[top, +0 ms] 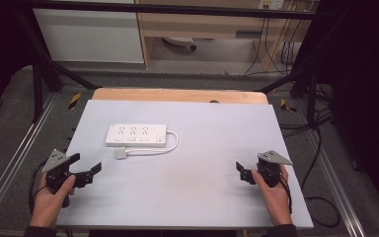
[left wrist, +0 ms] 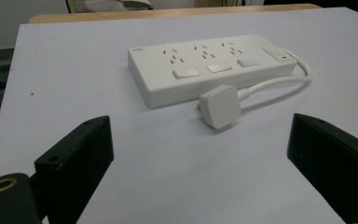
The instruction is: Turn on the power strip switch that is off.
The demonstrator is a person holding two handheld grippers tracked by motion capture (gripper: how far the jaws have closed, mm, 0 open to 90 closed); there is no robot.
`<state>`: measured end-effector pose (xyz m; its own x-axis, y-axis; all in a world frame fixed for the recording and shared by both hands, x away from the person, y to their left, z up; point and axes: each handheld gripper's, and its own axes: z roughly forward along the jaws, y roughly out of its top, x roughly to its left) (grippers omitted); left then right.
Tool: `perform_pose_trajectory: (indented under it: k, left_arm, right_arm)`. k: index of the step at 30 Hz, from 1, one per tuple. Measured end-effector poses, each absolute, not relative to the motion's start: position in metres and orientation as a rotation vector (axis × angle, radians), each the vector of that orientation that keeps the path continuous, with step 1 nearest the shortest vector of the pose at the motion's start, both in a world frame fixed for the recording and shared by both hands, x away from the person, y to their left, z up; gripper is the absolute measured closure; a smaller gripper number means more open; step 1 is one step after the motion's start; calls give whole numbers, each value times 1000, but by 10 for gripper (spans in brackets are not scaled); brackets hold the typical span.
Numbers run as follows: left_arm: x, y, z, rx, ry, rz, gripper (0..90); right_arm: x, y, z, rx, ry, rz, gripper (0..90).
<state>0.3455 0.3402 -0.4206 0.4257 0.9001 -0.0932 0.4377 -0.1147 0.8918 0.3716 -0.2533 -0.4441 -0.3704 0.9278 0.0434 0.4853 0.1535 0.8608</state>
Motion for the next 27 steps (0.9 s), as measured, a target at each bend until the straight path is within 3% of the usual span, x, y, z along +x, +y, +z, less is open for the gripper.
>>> perform_pose_trajectory:
  k: [27]
  left_arm:
    - [342,316,-401,1678,1149,631,80]
  right_arm:
    - [359,-233,-440,1265,1999,1146,41]
